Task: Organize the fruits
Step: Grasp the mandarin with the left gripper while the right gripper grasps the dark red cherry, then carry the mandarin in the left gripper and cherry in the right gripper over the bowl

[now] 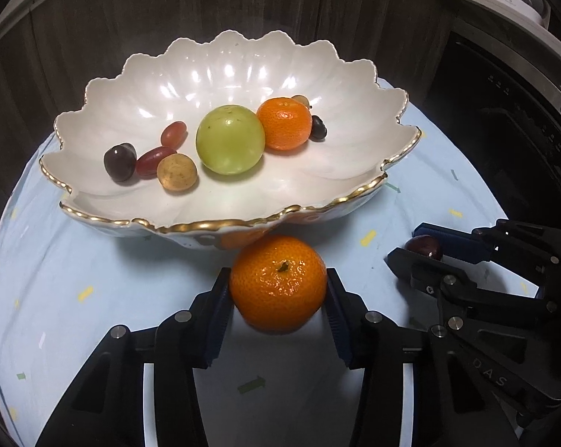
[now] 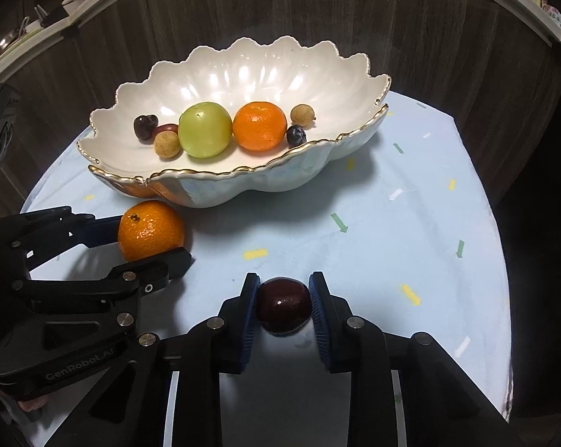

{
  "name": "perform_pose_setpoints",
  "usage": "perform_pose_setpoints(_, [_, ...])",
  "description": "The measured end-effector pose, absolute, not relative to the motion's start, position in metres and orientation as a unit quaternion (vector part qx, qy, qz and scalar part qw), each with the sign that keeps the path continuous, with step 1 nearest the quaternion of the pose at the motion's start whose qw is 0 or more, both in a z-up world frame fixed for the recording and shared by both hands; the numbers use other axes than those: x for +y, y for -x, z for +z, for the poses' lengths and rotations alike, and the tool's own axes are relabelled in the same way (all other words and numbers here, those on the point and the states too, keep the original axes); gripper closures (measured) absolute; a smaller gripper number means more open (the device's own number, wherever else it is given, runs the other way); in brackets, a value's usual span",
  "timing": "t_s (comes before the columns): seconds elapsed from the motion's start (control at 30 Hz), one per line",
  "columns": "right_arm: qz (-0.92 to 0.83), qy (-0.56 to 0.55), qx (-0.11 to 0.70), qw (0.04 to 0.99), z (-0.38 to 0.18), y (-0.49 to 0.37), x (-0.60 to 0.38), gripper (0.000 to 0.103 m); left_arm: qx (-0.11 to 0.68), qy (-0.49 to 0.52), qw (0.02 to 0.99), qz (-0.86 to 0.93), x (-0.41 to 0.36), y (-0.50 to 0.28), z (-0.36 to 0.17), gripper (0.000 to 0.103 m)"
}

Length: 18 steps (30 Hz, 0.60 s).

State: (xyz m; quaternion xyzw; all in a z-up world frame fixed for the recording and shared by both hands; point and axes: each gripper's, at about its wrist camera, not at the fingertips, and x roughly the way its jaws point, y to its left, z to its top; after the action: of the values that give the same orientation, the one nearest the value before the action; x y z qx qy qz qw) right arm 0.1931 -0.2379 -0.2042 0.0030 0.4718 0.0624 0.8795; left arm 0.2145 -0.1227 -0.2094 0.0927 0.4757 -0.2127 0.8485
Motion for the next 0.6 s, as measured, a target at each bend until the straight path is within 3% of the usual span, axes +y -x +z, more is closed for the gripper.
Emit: perform_pose_setpoints(0.6, [0.068, -0.005, 0.458, 0.886, -0.184, -0.183, -0.236, 0.075, 0.471, -0.089, 0.857, -0.191, -0.111, -0.200, -0.189, 0.057])
